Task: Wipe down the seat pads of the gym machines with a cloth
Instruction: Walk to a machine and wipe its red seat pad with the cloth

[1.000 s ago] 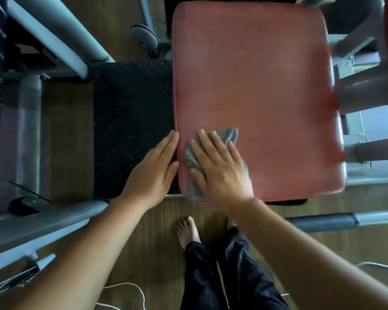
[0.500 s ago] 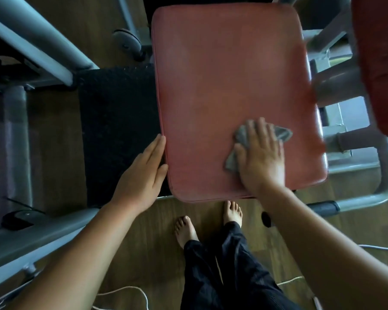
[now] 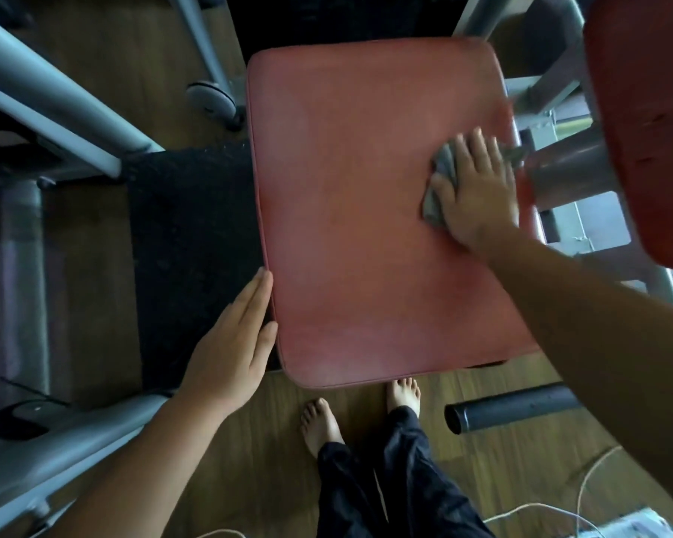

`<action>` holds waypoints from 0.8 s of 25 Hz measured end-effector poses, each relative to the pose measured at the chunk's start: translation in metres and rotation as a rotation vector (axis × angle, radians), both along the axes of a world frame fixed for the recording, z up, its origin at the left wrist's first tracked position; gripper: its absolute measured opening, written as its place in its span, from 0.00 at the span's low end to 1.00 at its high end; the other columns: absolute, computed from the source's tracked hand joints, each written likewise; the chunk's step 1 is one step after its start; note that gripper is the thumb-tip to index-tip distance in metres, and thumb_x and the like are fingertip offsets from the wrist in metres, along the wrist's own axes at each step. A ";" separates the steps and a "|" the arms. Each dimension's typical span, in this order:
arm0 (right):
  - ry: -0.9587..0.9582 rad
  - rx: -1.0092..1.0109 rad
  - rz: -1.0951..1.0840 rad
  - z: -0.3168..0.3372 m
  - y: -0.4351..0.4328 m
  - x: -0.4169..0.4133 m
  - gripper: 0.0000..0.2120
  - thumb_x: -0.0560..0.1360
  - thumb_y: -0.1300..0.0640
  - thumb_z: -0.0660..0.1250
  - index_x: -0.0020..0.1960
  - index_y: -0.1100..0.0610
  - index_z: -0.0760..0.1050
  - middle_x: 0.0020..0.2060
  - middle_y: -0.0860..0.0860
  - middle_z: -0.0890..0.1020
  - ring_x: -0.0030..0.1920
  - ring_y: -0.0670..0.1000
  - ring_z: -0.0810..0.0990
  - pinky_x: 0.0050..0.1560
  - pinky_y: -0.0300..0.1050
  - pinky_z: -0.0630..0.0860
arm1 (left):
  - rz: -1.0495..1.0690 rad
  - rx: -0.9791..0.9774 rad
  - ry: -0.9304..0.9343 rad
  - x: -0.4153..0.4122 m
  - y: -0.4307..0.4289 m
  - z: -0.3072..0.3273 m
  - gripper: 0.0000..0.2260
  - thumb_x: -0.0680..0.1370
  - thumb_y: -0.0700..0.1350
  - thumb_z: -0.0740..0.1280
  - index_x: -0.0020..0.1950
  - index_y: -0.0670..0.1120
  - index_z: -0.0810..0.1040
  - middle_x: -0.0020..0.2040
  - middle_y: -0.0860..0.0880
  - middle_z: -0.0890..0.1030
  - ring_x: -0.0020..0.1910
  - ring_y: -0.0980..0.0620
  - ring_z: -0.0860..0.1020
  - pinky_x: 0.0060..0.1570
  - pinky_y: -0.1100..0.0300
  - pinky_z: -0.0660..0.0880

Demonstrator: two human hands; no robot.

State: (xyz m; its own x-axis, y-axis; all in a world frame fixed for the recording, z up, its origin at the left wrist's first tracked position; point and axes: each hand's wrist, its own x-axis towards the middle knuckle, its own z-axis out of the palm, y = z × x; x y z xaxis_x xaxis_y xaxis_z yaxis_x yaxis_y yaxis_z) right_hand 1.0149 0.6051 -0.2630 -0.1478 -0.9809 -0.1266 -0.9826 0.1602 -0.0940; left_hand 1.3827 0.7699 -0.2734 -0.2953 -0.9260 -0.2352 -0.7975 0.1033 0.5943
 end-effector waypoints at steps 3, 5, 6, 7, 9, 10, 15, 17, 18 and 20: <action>0.001 -0.045 -0.097 -0.004 -0.026 0.047 0.34 0.82 0.40 0.48 0.82 0.57 0.51 0.82 0.58 0.52 0.81 0.60 0.49 0.79 0.61 0.51 | 0.000 0.002 0.013 0.000 0.001 0.000 0.28 0.85 0.58 0.48 0.84 0.57 0.43 0.84 0.62 0.47 0.81 0.63 0.50 0.74 0.60 0.59; -0.082 -0.010 0.150 -0.005 0.006 0.075 0.33 0.82 0.41 0.51 0.82 0.56 0.52 0.82 0.56 0.53 0.81 0.59 0.50 0.80 0.59 0.51 | 0.009 -0.006 0.021 -0.001 0.001 -0.001 0.28 0.85 0.58 0.48 0.84 0.58 0.43 0.84 0.62 0.47 0.81 0.64 0.50 0.74 0.59 0.61; -0.115 0.003 0.318 -0.007 0.024 0.073 0.33 0.82 0.40 0.53 0.82 0.54 0.54 0.82 0.55 0.54 0.81 0.58 0.51 0.80 0.57 0.51 | 0.013 -0.007 0.019 -0.001 0.001 0.000 0.28 0.85 0.57 0.49 0.84 0.59 0.43 0.84 0.62 0.47 0.81 0.64 0.51 0.74 0.57 0.62; -0.125 -0.001 0.440 -0.005 0.024 0.061 0.33 0.81 0.39 0.54 0.82 0.53 0.56 0.82 0.53 0.56 0.81 0.57 0.53 0.79 0.57 0.52 | 0.014 -0.009 0.018 -0.001 0.001 0.000 0.28 0.85 0.57 0.49 0.84 0.59 0.43 0.84 0.62 0.47 0.81 0.64 0.51 0.75 0.56 0.62; -0.107 -0.069 0.423 -0.003 -0.024 0.032 0.33 0.80 0.37 0.54 0.81 0.51 0.58 0.81 0.53 0.58 0.81 0.58 0.55 0.79 0.58 0.55 | 0.011 -0.014 0.032 0.000 0.000 0.000 0.28 0.85 0.57 0.49 0.84 0.59 0.43 0.84 0.61 0.48 0.81 0.62 0.52 0.75 0.54 0.63; -0.081 -0.082 0.309 -0.002 -0.060 0.023 0.33 0.80 0.36 0.52 0.81 0.50 0.58 0.81 0.53 0.57 0.81 0.58 0.54 0.79 0.59 0.54 | 0.010 -0.019 0.039 0.000 0.000 0.000 0.28 0.85 0.57 0.49 0.84 0.58 0.44 0.84 0.60 0.49 0.81 0.62 0.53 0.74 0.55 0.63; -0.074 -0.086 0.085 0.001 -0.117 0.073 0.33 0.80 0.39 0.50 0.82 0.53 0.56 0.82 0.55 0.56 0.81 0.58 0.52 0.79 0.61 0.51 | 0.016 -0.037 0.031 -0.001 -0.001 -0.001 0.28 0.86 0.55 0.51 0.85 0.56 0.46 0.84 0.59 0.51 0.81 0.61 0.55 0.74 0.53 0.64; -0.094 -0.075 0.369 -0.005 -0.051 0.102 0.33 0.81 0.39 0.52 0.81 0.53 0.57 0.81 0.55 0.56 0.81 0.58 0.53 0.79 0.61 0.53 | 0.018 -0.051 0.026 -0.001 -0.001 0.000 0.28 0.86 0.55 0.51 0.84 0.56 0.46 0.84 0.59 0.51 0.80 0.63 0.55 0.73 0.56 0.65; -0.117 -0.054 0.525 -0.007 -0.023 0.108 0.32 0.81 0.39 0.51 0.81 0.53 0.57 0.81 0.54 0.56 0.81 0.57 0.53 0.79 0.59 0.53 | 0.016 -0.052 0.023 -0.001 -0.001 0.000 0.28 0.86 0.55 0.51 0.84 0.56 0.46 0.84 0.59 0.51 0.80 0.64 0.55 0.72 0.58 0.65; -0.093 -0.067 0.710 -0.004 -0.038 0.114 0.32 0.82 0.39 0.51 0.81 0.52 0.58 0.81 0.53 0.57 0.81 0.56 0.54 0.80 0.57 0.53 | 0.013 -0.057 0.025 -0.001 -0.001 -0.001 0.28 0.86 0.56 0.51 0.84 0.56 0.46 0.84 0.59 0.51 0.80 0.65 0.54 0.72 0.60 0.64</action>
State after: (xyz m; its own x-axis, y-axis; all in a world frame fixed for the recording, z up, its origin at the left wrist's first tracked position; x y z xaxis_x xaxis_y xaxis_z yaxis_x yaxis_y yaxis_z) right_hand 1.1289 0.5674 -0.2672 0.5371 -0.8424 -0.0434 -0.8349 -0.5236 -0.1696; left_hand 1.3820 0.7689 -0.2743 -0.2880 -0.9416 -0.1747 -0.7839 0.1270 0.6078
